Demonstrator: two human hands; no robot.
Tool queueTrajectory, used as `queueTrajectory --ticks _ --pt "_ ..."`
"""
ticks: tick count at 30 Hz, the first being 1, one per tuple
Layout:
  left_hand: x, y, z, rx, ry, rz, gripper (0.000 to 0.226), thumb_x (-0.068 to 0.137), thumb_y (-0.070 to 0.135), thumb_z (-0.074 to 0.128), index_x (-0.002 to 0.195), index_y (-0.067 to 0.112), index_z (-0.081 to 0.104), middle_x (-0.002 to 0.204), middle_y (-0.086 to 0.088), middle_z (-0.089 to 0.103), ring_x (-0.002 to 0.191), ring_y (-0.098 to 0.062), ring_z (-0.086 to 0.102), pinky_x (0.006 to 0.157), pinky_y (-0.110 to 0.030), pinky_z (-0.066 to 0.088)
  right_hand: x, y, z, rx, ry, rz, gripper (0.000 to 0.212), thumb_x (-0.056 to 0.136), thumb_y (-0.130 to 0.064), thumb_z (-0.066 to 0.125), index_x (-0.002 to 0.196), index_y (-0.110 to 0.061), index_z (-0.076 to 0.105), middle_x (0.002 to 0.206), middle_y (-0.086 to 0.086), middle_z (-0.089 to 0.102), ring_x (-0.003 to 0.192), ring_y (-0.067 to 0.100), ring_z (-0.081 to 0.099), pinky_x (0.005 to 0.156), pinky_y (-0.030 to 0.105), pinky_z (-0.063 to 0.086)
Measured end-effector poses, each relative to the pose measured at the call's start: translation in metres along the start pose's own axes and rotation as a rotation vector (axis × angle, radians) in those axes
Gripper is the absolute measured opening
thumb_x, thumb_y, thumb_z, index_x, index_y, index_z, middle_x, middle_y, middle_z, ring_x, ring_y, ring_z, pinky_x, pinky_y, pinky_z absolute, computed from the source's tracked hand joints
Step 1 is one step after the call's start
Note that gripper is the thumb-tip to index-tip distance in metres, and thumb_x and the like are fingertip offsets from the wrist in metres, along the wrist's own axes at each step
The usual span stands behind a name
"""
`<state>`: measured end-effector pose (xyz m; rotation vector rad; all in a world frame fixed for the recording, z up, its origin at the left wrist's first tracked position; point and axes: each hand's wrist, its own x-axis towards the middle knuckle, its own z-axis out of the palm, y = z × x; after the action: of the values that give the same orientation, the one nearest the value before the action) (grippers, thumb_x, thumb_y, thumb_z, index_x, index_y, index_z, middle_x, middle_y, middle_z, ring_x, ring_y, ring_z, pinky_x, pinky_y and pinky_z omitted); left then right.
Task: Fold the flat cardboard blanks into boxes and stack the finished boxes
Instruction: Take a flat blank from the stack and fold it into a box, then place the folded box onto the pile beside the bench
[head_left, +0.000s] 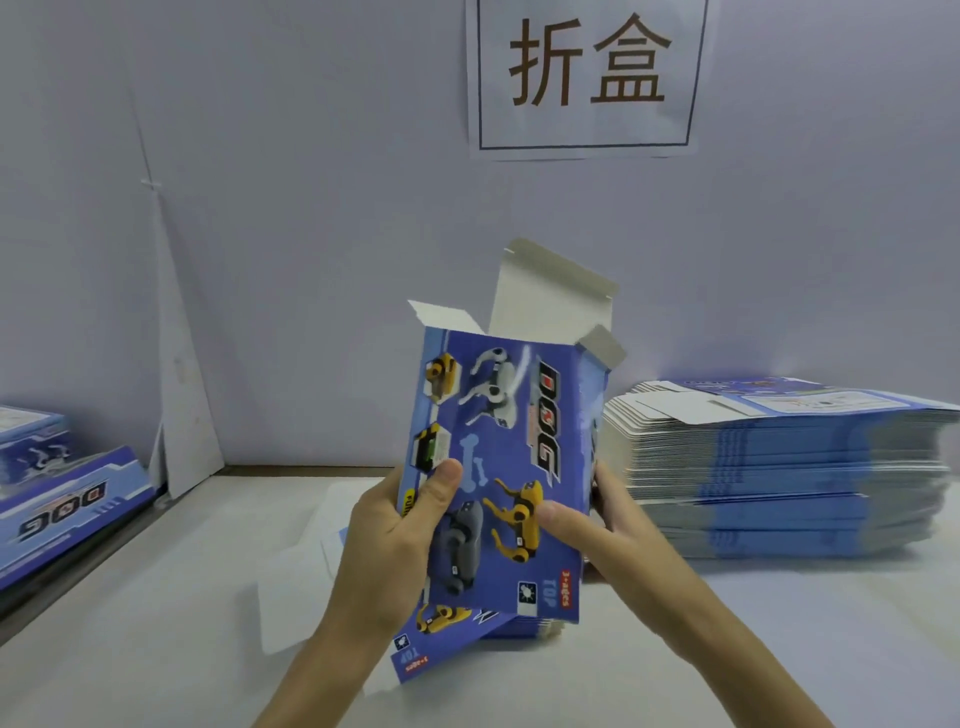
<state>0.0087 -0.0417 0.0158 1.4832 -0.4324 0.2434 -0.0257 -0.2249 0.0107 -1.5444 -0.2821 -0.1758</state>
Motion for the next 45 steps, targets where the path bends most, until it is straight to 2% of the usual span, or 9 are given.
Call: queueTrajectory --ticks 5,10,19,21,24,30,35,38,45 --pt "0.013 0.003 -0.025 0.029 -0.302 -0.137 0.061 0.072 0.046 0.08 0.124 0.031 0.053 0.105 0.006 0.073 0.092 -0.013 0.071 0.072 -0.022 0.056 0.004 0.008 -0.002 0.116 0.001 -0.02 0.051 0.066 -0.041 0.075 0.115 -0.035 0.062 0.113 -0.001 0.073 0.095 0.023 0.073 0.068 0.028 0.058" --pt "0.019 0.008 -0.059 0.093 -0.438 -0.314 0.074 0.051 0.051 0.077 0.121 0.04 0.054 0.111 0.006 0.071 0.101 -0.019 0.069 0.078 -0.034 0.059 0.004 0.015 0.005 0.106 0.015 0.063 0.061 0.073 -0.055 0.074 0.126 -0.033 0.054 0.116 -0.006 0.072 0.101 0.017 0.071 0.07 0.028 0.058" --pt "0.045 0.032 -0.15 -0.358 0.369 -0.236 0.021 0.066 0.039 0.081 0.071 0.02 0.075 0.075 -0.01 0.071 0.063 -0.024 0.069 0.056 -0.033 0.058 0.008 0.03 0.01 -0.157 0.06 0.18 0.073 0.072 -0.052 0.052 0.142 -0.04 0.038 0.127 -0.005 0.058 0.1 0.016 0.068 0.086 0.038 0.055" --pt "0.068 0.047 -0.178 -0.603 0.65 0.021 0.038 0.076 0.036 0.077 0.11 0.022 0.067 0.101 -0.008 0.066 0.084 -0.023 0.066 0.063 -0.036 0.059 0.009 0.03 0.011 -0.142 0.081 0.192 0.069 0.07 -0.05 0.054 0.138 -0.041 0.043 0.128 -0.003 0.059 0.098 0.019 0.069 0.083 0.042 0.054" --pt "0.1 0.068 -0.203 -0.403 0.936 0.11 0.108 0.082 0.043 0.072 0.153 0.028 -0.008 0.159 -0.005 0.012 0.137 -0.029 0.035 0.101 -0.045 0.046 0.008 0.033 0.011 -0.108 0.115 0.195 0.06 0.068 -0.048 0.058 0.128 -0.043 0.052 0.123 -0.003 0.062 0.096 0.024 0.07 0.076 0.041 0.053" --pt "0.084 -0.002 -0.122 0.464 0.059 -0.097 0.034 0.097 0.014 0.056 0.13 0.006 0.056 0.132 -0.009 0.058 0.104 -0.011 0.061 0.08 -0.009 0.043 0.006 0.048 0.016 -0.363 0.032 0.236 0.037 0.082 -0.033 0.068 0.119 -0.034 0.06 0.112 -0.01 0.066 0.096 0.013 0.068 0.084 0.034 0.05" --pt "0.028 -0.088 -0.034 1.051 -0.767 -0.403 0.084 0.081 0.064 0.061 0.15 0.04 0.019 0.161 0.001 0.01 0.148 -0.026 0.007 0.116 -0.054 0.012 0.009 0.06 0.009 -0.612 -0.046 0.241 0.033 0.088 -0.019 0.07 0.113 -0.037 0.058 0.111 -0.015 0.063 0.096 -0.002 0.063 0.077 0.015 0.046" --pt "0.017 -0.097 -0.009 1.272 -0.82 -0.354 0.09 0.085 0.053 0.064 0.151 0.038 0.005 0.161 -0.008 -0.008 0.147 -0.034 -0.013 0.114 -0.063 -0.002 0.012 0.06 -0.002 -0.631 0.012 0.215 0.033 0.091 -0.017 0.068 0.118 -0.031 0.058 0.111 -0.012 0.064 0.096 -0.003 0.062 0.067 0.007 0.045" --pt "0.019 -0.04 -0.01 1.352 -0.43 -0.033 0.034 0.103 0.027 0.039 0.136 0.03 0.046 0.127 -0.01 0.058 0.113 -0.03 0.055 0.093 -0.037 0.044 0.012 0.048 -0.013 -0.568 0.289 0.025 0.052 0.093 -0.008 0.063 0.139 -0.022 0.046 0.142 -0.002 0.049 0.128 0.016 0.048 0.107 0.04 0.041"
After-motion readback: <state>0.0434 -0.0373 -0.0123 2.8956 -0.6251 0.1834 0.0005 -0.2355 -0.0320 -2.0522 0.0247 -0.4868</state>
